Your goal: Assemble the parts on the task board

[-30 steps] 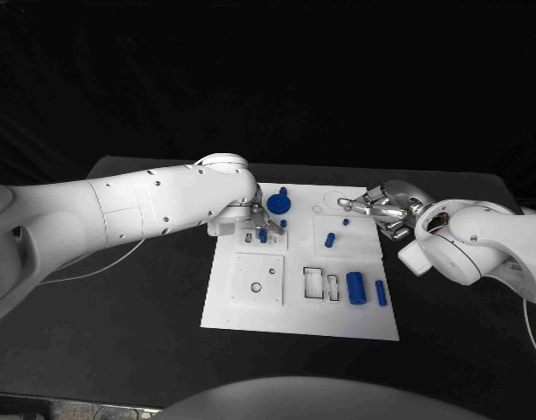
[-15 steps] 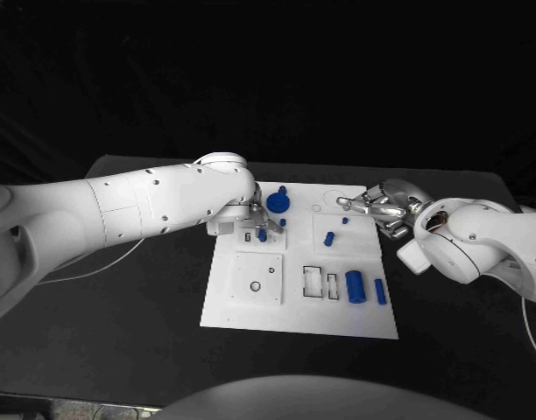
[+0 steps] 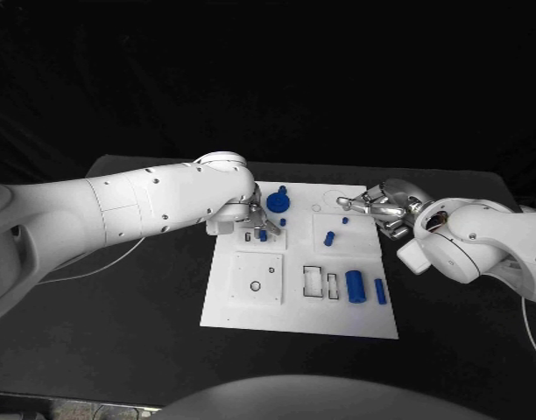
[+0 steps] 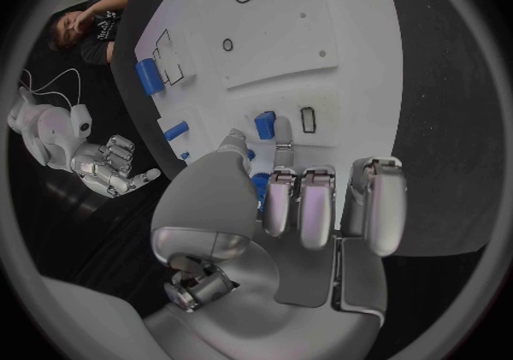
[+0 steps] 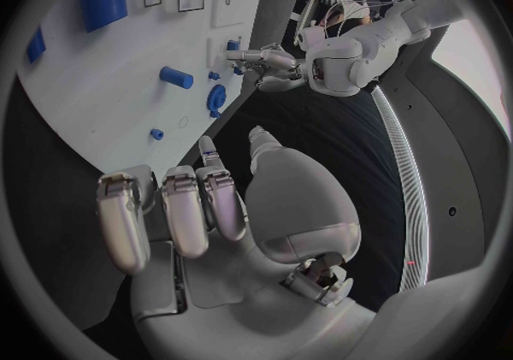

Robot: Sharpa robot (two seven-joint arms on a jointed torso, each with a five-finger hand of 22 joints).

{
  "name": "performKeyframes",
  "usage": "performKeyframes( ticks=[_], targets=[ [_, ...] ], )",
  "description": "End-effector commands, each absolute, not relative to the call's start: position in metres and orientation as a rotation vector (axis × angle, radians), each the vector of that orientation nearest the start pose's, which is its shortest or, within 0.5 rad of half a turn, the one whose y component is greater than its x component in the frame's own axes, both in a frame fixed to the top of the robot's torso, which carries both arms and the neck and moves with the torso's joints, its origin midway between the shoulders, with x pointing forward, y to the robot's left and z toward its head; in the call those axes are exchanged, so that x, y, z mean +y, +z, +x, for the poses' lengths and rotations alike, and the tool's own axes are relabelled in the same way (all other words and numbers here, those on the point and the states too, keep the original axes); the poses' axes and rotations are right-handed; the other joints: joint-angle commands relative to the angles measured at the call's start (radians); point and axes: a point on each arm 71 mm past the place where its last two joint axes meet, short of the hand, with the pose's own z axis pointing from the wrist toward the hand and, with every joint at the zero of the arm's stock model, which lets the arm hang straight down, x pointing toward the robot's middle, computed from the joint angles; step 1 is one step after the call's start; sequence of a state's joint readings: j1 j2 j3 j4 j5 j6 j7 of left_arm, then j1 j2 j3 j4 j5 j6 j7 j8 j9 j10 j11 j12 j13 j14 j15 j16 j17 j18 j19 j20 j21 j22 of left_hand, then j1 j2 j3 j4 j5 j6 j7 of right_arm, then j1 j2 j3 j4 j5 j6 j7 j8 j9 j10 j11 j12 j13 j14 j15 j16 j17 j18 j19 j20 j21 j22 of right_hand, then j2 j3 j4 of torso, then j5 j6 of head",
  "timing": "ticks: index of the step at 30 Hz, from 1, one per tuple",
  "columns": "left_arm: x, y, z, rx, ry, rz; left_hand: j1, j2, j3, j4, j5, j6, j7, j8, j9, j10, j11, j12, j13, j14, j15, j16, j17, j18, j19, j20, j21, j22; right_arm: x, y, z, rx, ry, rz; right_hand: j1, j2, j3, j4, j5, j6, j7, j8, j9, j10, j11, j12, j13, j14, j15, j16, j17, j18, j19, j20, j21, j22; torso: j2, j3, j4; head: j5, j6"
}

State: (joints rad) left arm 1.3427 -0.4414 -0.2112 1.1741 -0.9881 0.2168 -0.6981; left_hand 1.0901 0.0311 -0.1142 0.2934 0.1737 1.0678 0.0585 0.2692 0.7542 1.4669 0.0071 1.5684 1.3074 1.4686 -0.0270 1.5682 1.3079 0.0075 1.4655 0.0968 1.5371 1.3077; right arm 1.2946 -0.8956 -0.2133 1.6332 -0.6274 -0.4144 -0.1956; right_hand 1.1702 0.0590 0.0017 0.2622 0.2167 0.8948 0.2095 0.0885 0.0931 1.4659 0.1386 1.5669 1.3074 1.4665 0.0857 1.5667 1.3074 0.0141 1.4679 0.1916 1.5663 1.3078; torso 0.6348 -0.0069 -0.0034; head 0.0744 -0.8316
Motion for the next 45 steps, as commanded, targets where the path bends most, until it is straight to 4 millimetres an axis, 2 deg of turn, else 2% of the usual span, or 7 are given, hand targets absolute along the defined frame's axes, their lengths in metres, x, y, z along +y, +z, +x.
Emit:
performKeyframes(
  ticks=[1, 12, 18, 32, 35, 39, 45],
  targets=[
    [0.13, -0.231, 0.527, 2.444, -0.041, -0.125, 0.008, -0.001, -0.006, -0.002, 0.007, -0.009, -0.001, 0.002, 0.002, 0.104, -0.003, 0.002, 0.263, 0.102, -0.001, 0.003, 0.263, 0.005, 0.055, 0.003, -0.003, 0.246, -0.214, -0.213, 0.458, 1.95, 0.848, 0.698, 0.0, 0.007, -0.004, 0.005, 0.006, -0.006, 0.003, 0.004, 0.001, 0.105, 0.007, 0.004, 0.263, 0.104, 0.006, 0.004, 0.263, -0.014, 0.103, 0.007, 0.004, 0.263, 0.0, 0.0003, -0.0004, 0.0, 0.001],
    [0.131, -0.23, 0.528, 2.409, -0.043, -0.134, -0.003, -0.008, -0.02, 0.0, 0.011, -0.01, 0.0, 0.004, 0.009, 0.104, -0.003, 0.002, 0.263, 0.102, -0.001, 0.003, 0.263, 0.005, 0.056, 0.002, -0.002, 0.246, -0.214, -0.214, 0.458, 1.952, 0.848, 0.698, 0.0, 0.007, -0.004, 0.005, 0.006, -0.006, 0.003, 0.004, 0.001, 0.105, 0.007, 0.004, 0.263, 0.104, 0.006, 0.004, 0.263, -0.014, 0.103, 0.007, 0.004, 0.263, 0.0, 0.0002, -0.0009, 0.0, 0.004],
    [0.138, -0.223, 0.529, 2.335, -0.074, -0.156, -0.056, -0.04, -0.044, 0.002, -0.002, -0.005, 0.0, 0.013, 0.027, 0.104, -0.003, 0.002, 0.263, 0.102, -0.001, 0.003, 0.263, 0.003, 0.066, 0.002, 0.005, 0.25, -0.215, -0.214, 0.458, 1.954, 0.846, 0.699, 0.001, 0.008, -0.005, 0.005, 0.006, -0.007, 0.003, 0.004, 0.001, 0.105, 0.007, 0.004, 0.263, 0.104, 0.006, 0.004, 0.263, -0.014, 0.103, 0.007, 0.004, 0.263, -0.001, 0.0003, 0.0011, -0.005, 0.007],
    [0.154, -0.178, 0.537, 2.221, -0.146, -0.184, -0.149, -0.122, -0.001, 0.004, -0.031, -0.002, -0.003, 0.023, 0.059, 0.104, -0.005, 0.002, 0.263, 0.102, -0.004, 0.003, 0.263, 0.0, 0.077, 0.001, 0.013, 0.253, -0.217, -0.217, 0.458, 1.961, 0.84, 0.703, 0.001, 0.008, -0.006, 0.005, 0.006, -0.007, 0.003, 0.004, 0.001, 0.105, 0.007, 0.004, 0.263, 0.104, 0.006, 0.004, 0.263, -0.014, 0.103, 0.007, 0.004, 0.263, 0.0, -0.0001, 0.0002, -0.003, 0.008],
    [0.158, -0.175, 0.54, 2.218, -0.141, -0.191, -0.127, -0.131, 0.016, 0.003, 0.01, 0.0, -0.005, 0.024, 0.064, 0.104, -0.007, 0.002, 0.263, 0.102, -0.005, 0.003, 0.263, -0.001, 0.079, 0.0, 0.015, 0.254, -0.217, -0.217, 0.458, 1.962, 0.838, 0.704, 0.001, 0.009, -0.006, 0.005, 0.006, -0.007, 0.003, 0.004, 0.001, 0.105, 0.007, 0.004, 0.263, 0.104, 0.006, 0.004, 0.263, -0.014, 0.103, 0.007, 0.004, 0.263, 0.0, -0.0002, -0.0007, -0.001, 0.009],
    [0.164, -0.174, 0.546, 2.223, -0.113, -0.194, -0.08, -0.131, 0.035, 0.003, 0.123, 0.0, -0.009, 0.022, 0.07, 0.104, -0.011, 0.002, 0.263, 0.102, -0.008, 0.003, 0.263, 0.0, 0.078, -0.001, 0.014, 0.254, -0.217, -0.217, 0.458, 1.964, 0.838, 0.704, 0.001, 0.009, -0.006, 0.005, 0.006, -0.007, 0.003, 0.004, 0.001, 0.105, 0.007, 0.004, 0.263, 0.104, 0.006, 0.004, 0.263, -0.014, 0.103, 0.007, 0.004, 0.263, 0.0, 0.0008, 0.0002, 0.001, 0.014],
    [0.169, -0.178, 0.556, 2.223, -0.062, -0.195, -0.043, -0.123, 0.043, 0.002, 0.183, 0.001, -0.012, 0.018, 0.073, 0.104, -0.014, 0.002, 0.263, 0.102, -0.011, 0.003, 0.263, -0.001, 0.08, -0.003, 0.015, 0.254, -0.215, -0.217, 0.458, 1.966, 0.841, 0.702, 0.001, 0.009, -0.006, 0.005, 0.006, -0.007, 0.003, 0.004, 0.001, 0.105, 0.007, 0.004, 0.263, 0.104, 0.006, 0.004, 0.263, -0.014, 0.103, 0.007, 0.004, 0.263, 0.0, -0.0002, -0.0003, 0.005, 0.02]
  ],
)
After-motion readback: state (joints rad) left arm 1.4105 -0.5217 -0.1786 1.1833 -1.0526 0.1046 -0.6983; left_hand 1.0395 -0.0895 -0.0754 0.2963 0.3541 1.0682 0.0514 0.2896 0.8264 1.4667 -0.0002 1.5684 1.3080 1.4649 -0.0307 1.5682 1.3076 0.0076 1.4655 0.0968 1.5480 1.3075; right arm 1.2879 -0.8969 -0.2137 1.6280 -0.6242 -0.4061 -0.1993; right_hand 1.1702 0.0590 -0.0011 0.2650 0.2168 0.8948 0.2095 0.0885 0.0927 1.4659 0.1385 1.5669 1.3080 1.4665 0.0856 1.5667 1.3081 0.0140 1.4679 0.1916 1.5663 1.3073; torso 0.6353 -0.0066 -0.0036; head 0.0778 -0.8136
